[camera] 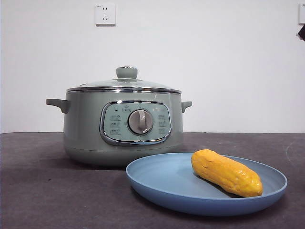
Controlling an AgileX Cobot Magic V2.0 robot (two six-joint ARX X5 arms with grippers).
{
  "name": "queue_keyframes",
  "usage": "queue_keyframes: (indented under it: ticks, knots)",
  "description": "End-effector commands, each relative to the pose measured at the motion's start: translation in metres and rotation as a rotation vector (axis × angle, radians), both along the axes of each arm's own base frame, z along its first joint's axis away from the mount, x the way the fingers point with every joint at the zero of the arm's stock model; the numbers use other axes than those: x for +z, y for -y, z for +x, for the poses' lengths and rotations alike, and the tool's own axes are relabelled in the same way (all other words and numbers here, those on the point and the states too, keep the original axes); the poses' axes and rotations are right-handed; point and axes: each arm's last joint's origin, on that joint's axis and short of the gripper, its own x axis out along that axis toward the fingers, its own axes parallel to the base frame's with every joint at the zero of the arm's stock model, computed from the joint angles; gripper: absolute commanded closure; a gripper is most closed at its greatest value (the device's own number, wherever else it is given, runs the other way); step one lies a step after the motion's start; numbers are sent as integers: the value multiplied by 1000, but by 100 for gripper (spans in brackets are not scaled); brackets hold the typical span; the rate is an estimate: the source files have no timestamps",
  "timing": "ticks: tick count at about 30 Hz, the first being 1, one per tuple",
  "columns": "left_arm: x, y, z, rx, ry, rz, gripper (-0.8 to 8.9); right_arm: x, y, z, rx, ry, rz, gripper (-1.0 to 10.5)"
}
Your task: Take the corn out from the steamer,put the corn on the plate,close the lid
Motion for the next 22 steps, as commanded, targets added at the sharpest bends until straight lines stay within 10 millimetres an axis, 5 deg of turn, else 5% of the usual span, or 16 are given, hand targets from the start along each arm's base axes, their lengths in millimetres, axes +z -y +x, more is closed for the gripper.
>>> queue_keyframes:
  ticks: [1, 14, 22]
  knots:
    - [-3, 0, 1, -1, -3, 2, 817, -2, 0, 0, 5, 3, -6, 946]
    - [0, 1, 4, 2, 41, -5, 817, -2, 0, 0, 5, 3, -6, 946]
    - [25, -19, 10, -21, 569, 7, 817, -2, 0, 0, 6, 3, -6, 946]
